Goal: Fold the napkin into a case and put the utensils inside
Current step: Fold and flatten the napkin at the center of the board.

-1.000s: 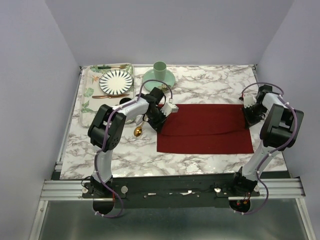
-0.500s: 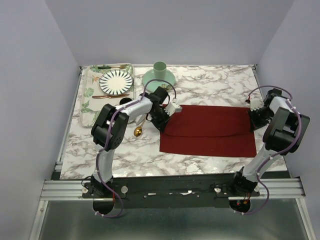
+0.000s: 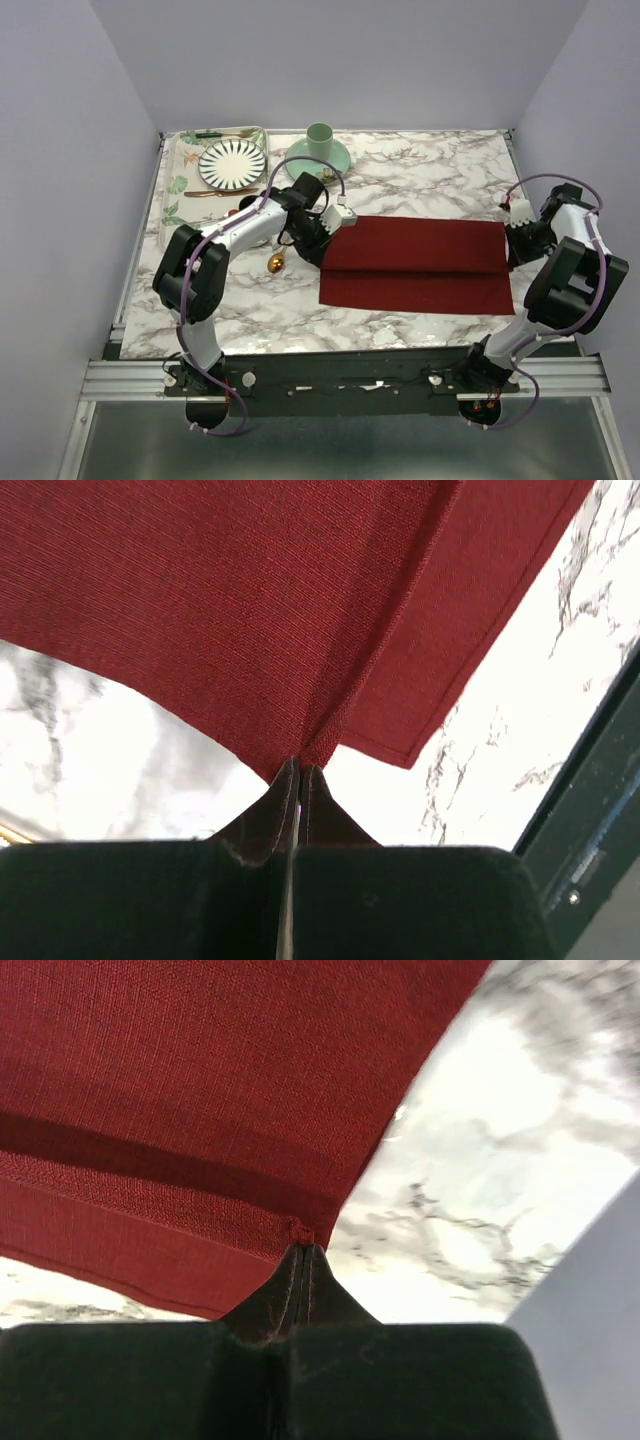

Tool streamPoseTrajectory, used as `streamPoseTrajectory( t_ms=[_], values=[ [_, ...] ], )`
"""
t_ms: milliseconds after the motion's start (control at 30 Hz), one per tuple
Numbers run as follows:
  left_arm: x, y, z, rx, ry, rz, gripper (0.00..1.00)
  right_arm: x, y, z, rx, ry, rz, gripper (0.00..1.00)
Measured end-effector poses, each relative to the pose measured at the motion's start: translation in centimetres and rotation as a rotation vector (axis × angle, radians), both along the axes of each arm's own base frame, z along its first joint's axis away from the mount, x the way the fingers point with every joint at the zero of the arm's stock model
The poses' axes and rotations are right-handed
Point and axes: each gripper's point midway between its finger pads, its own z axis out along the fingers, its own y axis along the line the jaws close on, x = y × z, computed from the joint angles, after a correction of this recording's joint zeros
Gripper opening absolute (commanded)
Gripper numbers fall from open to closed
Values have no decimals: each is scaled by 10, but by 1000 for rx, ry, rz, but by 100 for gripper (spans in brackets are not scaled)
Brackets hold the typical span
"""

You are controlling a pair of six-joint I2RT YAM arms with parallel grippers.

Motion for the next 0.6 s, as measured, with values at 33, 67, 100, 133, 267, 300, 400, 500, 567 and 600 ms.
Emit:
streamPoseTrajectory(
  t_ms=[33,67,100,133,267,300,400,500,567,600],
  values=[
    [-3,1,-2,3,13,-2,0,-6,2,-4,7,14,2,1],
    [-6,2,-4,5,23,-3,0,-12,5,-9,15,29,5,1],
    [-10,4,-7,7,38,-5,0,-16,6,-12,20,38,8,1],
    [-15,5,-11,11,55,-6,0,-21,9,-15,25,50,10,1],
    [-28,9,-20,18,100,-12,0,-37,16,-31,46,91,21,1],
    [-30,9,-21,19,106,-14,0,-39,16,-33,47,95,20,1],
    [-33,5,-23,20,107,-22,0,-39,15,-36,44,93,17,1],
    [-34,2,-26,22,114,-27,0,-37,11,-36,37,80,9,1],
    [-35,1,-28,24,117,-27,0,-36,8,-36,34,75,2,1],
    [-36,0,-27,23,118,-25,0,-36,7,-35,34,73,0,1]
  ],
)
